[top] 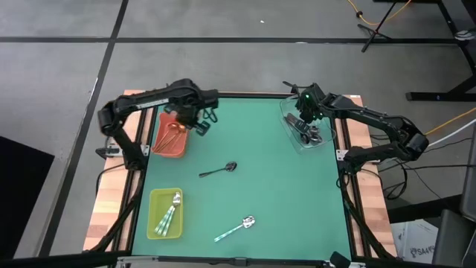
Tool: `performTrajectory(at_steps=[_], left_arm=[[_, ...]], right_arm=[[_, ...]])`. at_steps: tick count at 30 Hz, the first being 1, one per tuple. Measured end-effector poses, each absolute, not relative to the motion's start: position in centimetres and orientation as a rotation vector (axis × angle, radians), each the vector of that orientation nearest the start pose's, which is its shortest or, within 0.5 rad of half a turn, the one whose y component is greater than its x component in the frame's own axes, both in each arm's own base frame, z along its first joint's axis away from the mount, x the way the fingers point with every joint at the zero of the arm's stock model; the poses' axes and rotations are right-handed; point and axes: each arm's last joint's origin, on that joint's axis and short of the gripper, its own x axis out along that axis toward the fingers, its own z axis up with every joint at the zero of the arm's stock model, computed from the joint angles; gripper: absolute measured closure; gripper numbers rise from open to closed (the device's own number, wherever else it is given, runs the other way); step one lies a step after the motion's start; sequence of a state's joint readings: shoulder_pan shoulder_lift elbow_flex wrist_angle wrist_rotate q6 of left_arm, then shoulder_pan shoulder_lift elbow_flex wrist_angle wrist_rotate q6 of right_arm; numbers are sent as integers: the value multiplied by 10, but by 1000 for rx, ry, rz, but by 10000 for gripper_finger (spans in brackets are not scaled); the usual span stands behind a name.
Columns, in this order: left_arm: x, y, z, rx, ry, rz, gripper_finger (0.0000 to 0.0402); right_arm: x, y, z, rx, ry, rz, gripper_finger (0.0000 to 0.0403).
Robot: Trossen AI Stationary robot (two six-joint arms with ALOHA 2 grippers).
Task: Sort silverware by color (type)
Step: Put the gold spoon into the orange bin
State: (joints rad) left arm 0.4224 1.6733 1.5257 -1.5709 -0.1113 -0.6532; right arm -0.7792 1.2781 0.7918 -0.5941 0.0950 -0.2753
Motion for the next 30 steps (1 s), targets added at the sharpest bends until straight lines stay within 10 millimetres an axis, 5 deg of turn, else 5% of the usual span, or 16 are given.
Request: performTrajectory(at_steps=[10,18,30], left_arm=[[201,104,251,-793,1694,1054,392],[192,113,214,-802,1675,1045,392],[183,136,208,-838,1583,1125,392]], right_arm=[[165,-167,210,134,1137,-630,333],[166,-167,210,130,1124,-634,333],[166,-167,210,130,1123,-633,333]])
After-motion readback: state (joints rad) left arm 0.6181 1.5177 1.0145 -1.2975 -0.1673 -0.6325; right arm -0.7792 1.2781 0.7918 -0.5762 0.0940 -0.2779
